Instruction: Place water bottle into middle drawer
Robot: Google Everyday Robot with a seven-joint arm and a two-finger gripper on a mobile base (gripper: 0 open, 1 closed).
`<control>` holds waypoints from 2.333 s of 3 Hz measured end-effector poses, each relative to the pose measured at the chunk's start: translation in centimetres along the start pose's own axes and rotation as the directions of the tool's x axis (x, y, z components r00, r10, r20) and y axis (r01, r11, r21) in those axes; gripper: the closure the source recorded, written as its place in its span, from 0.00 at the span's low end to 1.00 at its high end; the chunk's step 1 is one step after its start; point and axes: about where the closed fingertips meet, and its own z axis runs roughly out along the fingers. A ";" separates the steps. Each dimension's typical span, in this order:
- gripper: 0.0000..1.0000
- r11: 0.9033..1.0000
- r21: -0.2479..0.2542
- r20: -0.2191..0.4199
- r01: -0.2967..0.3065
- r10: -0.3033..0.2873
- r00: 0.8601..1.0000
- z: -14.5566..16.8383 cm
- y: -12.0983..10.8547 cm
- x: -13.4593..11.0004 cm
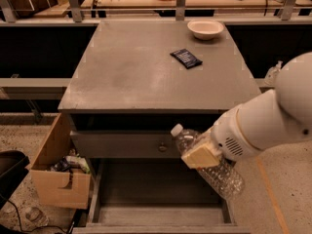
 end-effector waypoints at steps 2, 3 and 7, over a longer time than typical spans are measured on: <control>1.00 0.998 0.060 -0.182 0.020 -0.009 0.983 9.0 -2.9 3.7; 1.00 0.987 0.132 -0.246 0.095 -0.060 0.967 10.6 -5.7 2.1; 1.00 0.947 0.158 -0.384 0.278 -0.201 0.901 17.8 -1.2 6.7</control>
Offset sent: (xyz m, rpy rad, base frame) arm 0.0606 0.0058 -0.1441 -0.3024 0.0536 0.0112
